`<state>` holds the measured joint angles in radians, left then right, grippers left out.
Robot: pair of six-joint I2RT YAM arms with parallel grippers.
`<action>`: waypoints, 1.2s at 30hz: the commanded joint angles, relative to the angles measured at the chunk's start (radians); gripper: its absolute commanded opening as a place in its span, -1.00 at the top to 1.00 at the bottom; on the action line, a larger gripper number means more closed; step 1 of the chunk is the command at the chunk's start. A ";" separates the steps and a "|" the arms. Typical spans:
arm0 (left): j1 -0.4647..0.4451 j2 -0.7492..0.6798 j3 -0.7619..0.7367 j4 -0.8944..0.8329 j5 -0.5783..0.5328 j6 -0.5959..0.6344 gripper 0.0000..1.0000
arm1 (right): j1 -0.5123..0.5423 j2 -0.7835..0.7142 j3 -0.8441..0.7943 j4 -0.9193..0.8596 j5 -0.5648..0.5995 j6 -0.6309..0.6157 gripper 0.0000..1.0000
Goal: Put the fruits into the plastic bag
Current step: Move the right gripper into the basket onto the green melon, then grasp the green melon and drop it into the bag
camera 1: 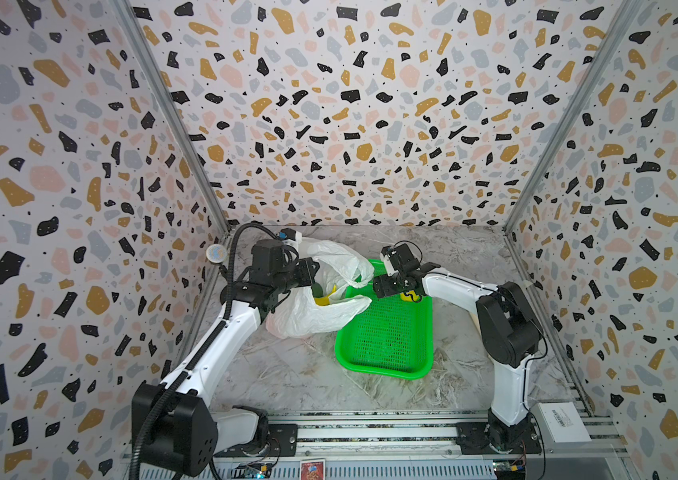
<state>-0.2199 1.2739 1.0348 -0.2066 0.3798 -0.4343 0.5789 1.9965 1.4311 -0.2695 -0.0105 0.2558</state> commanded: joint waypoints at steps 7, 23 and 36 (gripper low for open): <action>-0.002 0.020 0.024 0.024 0.013 -0.015 1.00 | 0.030 0.075 0.015 -0.035 -0.034 -0.008 -0.75; -0.004 0.020 0.016 0.022 0.007 -0.015 1.00 | 0.010 -0.150 -0.153 0.173 -0.111 0.032 0.27; -0.003 0.013 -0.003 0.028 -0.005 -0.017 1.00 | -0.065 -0.475 -0.317 0.390 -0.225 0.179 0.37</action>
<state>-0.2199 1.3018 1.0348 -0.2077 0.3786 -0.4427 0.5030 1.5707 1.1149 0.0601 -0.1818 0.3931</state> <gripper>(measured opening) 0.047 0.736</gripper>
